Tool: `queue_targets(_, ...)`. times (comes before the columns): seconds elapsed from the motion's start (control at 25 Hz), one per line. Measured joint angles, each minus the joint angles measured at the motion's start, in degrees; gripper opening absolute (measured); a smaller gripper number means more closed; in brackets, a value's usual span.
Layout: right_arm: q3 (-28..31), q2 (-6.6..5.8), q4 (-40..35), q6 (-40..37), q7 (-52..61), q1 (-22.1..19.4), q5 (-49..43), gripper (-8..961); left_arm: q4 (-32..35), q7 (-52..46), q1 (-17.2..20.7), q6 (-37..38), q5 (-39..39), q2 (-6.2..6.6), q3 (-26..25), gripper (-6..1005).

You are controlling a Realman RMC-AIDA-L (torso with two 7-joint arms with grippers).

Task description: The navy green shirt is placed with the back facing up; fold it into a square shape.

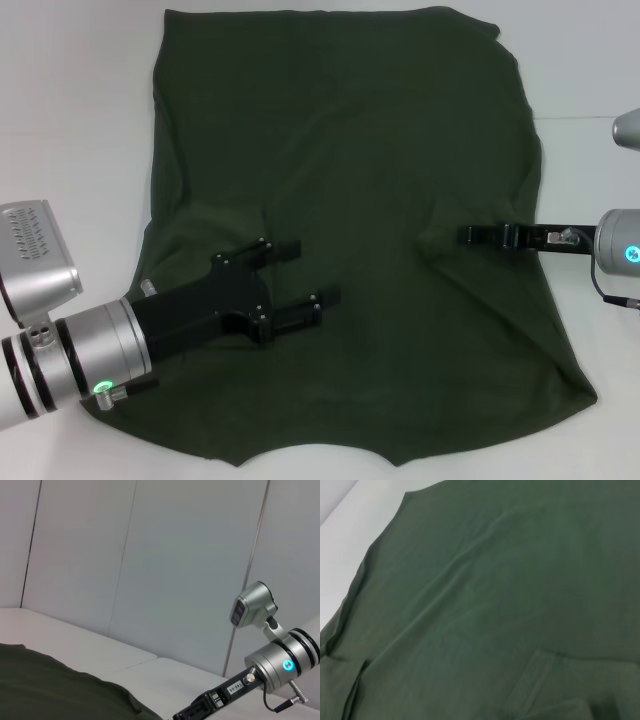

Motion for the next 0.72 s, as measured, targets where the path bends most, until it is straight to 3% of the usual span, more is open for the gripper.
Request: queue_targets(0.72,-0.53,0.11,-0.69,-8.46,-2.13,0.03,0.25,651,0.03,0.00,0.05,-0.42,-1.16,0.07,-0.09,823)
